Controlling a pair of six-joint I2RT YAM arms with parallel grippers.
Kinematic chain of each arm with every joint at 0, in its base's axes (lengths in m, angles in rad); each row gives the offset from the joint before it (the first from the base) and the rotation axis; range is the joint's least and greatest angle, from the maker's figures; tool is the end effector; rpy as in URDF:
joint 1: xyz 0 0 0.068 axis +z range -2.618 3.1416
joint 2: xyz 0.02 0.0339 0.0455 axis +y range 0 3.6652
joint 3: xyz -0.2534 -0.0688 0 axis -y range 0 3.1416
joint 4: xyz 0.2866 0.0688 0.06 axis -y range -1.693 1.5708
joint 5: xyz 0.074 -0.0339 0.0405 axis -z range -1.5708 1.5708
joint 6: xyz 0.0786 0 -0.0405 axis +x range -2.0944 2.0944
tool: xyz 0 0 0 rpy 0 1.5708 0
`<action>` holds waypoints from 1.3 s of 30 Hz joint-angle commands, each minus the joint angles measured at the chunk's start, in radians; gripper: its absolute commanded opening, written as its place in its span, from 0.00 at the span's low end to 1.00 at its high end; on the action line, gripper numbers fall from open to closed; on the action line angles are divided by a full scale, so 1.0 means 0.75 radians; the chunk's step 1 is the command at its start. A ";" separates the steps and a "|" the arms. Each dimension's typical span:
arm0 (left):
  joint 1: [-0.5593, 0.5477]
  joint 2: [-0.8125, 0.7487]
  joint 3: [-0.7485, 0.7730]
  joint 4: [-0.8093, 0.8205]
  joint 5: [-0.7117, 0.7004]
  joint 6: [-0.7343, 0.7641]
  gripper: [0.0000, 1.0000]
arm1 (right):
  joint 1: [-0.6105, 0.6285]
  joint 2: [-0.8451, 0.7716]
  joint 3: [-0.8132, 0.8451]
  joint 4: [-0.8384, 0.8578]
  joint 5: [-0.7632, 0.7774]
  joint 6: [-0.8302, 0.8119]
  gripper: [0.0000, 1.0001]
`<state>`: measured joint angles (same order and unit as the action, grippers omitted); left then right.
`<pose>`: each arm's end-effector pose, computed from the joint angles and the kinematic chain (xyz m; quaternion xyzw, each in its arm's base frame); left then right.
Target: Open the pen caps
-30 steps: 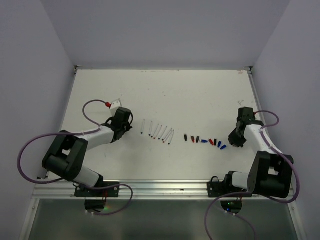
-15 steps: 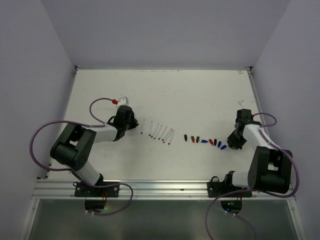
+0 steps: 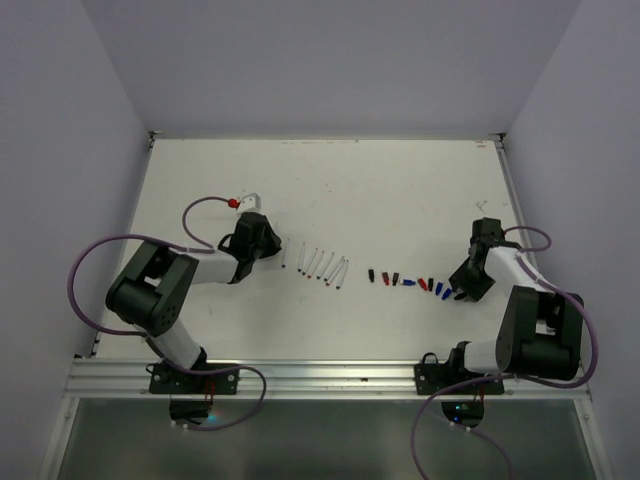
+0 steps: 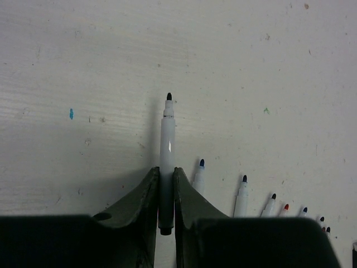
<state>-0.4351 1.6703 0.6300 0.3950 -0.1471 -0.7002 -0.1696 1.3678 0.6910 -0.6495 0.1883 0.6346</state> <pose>0.3342 -0.1426 0.0575 -0.1505 0.8802 -0.1839 0.4107 0.2602 -0.0595 0.0823 0.3973 0.9048 -0.0628 0.1396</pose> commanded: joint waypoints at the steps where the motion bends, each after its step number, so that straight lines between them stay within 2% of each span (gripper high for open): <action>1: -0.009 0.035 -0.050 -0.126 -0.006 -0.003 0.19 | -0.005 -0.011 0.011 0.021 -0.006 -0.008 0.42; 2: -0.009 0.029 -0.051 -0.134 -0.010 -0.003 0.22 | -0.005 -0.016 0.013 0.019 -0.004 -0.010 0.47; 4: -0.007 0.021 -0.061 -0.142 -0.004 0.001 0.24 | -0.005 -0.028 0.019 0.011 -0.001 -0.012 0.48; 5: -0.009 0.007 -0.067 -0.142 -0.002 0.001 0.27 | -0.005 -0.032 0.021 0.007 -0.004 -0.012 0.52; 9: -0.011 -0.041 -0.098 -0.160 -0.013 0.007 0.34 | -0.003 -0.061 0.038 -0.009 -0.022 -0.016 0.54; 13: -0.011 -0.081 -0.110 -0.185 -0.037 0.013 0.41 | -0.005 -0.097 0.060 -0.044 -0.010 -0.022 0.63; 16: -0.011 -0.135 -0.110 -0.212 -0.062 0.021 0.44 | -0.005 -0.142 0.091 -0.087 0.031 -0.040 0.66; 23: -0.011 -0.343 -0.079 -0.271 -0.021 0.087 0.47 | -0.005 -0.255 0.165 -0.181 0.074 -0.032 0.87; 24: -0.011 -0.366 -0.073 -0.293 -0.017 0.093 0.48 | -0.003 -0.275 0.185 -0.201 0.078 -0.032 0.94; 28: -0.011 -0.460 -0.042 -0.361 0.004 0.105 0.57 | -0.003 -0.328 0.234 -0.247 0.072 -0.048 0.97; 32: -0.013 -0.556 -0.040 -0.402 0.032 0.097 0.61 | -0.003 -0.402 0.287 -0.294 0.031 -0.089 0.99; 39: -0.039 -0.666 -0.061 -0.408 0.143 0.056 0.71 | -0.001 -0.586 0.224 -0.202 -0.191 -0.175 0.99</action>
<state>-0.4446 1.2087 0.5655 0.0887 -0.0963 -0.6514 -0.1696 0.9848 0.8692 -0.8337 0.1486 0.5514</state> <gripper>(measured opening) 0.702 0.986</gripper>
